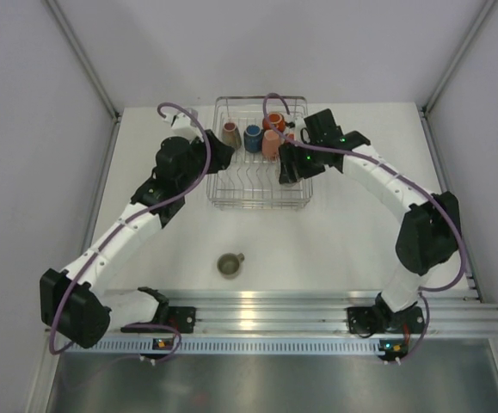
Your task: Load the cups into the dish rack
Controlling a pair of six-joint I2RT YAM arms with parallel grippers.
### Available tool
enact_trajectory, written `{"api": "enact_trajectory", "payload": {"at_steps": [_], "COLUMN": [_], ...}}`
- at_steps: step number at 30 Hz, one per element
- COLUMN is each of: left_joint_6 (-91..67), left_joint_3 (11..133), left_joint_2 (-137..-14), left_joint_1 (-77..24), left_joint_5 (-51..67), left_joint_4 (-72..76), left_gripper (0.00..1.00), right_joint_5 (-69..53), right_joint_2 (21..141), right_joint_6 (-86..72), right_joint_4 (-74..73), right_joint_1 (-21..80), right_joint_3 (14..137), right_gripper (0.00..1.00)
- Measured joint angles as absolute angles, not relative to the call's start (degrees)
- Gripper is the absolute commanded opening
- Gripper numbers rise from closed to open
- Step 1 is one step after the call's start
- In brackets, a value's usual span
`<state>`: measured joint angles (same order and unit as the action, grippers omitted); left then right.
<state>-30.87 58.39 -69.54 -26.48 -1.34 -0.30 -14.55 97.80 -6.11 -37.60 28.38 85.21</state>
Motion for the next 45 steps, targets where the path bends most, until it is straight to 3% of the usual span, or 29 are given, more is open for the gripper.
{"api": "enact_trajectory", "payload": {"at_steps": [30, 45], "left_joint_6": [-27.5, -27.2], "left_joint_3": [55.2, 54.5], "left_joint_2": [-66.7, -65.0], "left_joint_1": [-25.1, -24.0], "left_joint_5": [-5.0, -4.7], "left_joint_4": [-3.3, -3.6], "left_gripper": [0.49, 0.50], "right_joint_5": [-6.2, -1.9], "right_joint_2": [114.1, 116.9], "right_joint_6": [-2.1, -1.9], "right_joint_4": [-47.7, -49.8], "right_joint_1": [33.7, 34.4], "right_joint_3": [95.9, 97.2], "right_gripper": [0.00, 0.00]}}
